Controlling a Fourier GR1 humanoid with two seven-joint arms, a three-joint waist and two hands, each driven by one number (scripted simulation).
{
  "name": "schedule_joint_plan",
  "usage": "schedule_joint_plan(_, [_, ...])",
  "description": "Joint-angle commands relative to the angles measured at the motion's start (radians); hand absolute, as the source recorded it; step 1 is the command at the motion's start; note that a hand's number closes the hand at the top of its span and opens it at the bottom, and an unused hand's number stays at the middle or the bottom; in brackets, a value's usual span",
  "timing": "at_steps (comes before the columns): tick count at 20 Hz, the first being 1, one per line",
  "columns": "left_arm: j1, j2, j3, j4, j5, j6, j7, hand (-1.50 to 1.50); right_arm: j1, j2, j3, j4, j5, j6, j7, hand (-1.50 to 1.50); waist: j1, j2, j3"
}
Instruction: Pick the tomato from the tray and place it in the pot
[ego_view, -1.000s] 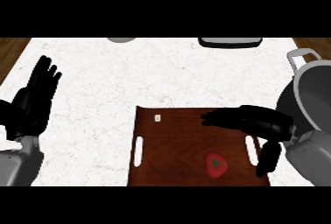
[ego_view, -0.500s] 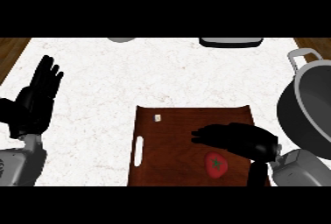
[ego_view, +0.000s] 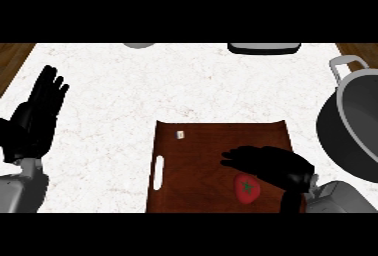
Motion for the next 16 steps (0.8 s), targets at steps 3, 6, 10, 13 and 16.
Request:
schedule_joint_plan(3, [-0.013, -0.040, 0.007, 0.033, -0.042, -0.017, -0.023, 0.00, -0.029, 0.086, -0.030, 0.146, 0.094, -0.001, -0.079, -1.50, 0.002, 0.001, 0.000])
schedule_joint_plan(6, [0.036, -0.062, 0.001, -0.013, -0.079, -0.008, -0.023, 0.00, 0.024, 0.107, -0.025, 0.083, 0.158, -0.015, -0.071, -1.50, 0.001, 0.000, 0.000])
schedule_joint_plan(10, [-0.054, -0.001, 0.087, 0.012, -0.001, -0.072, 0.049, 0.00, -0.001, 0.169, -0.026, 0.163, 0.206, -0.034, -0.050, -1.50, 0.001, 0.001, 0.000])
schedule_joint_plan(13, [0.062, -0.091, -0.023, -0.135, -0.101, 0.004, 0.068, 0.00, 0.015, 0.176, -0.028, 0.251, 0.263, -0.104, -0.111, -1.50, 0.004, 0.000, 0.000])
schedule_joint_plan(16, [0.041, -0.072, 0.042, -0.016, -0.069, -0.071, -0.019, 0.00, 0.036, 0.192, -0.023, 0.252, 0.291, -0.106, -0.162, -1.50, 0.001, 0.001, 0.000])
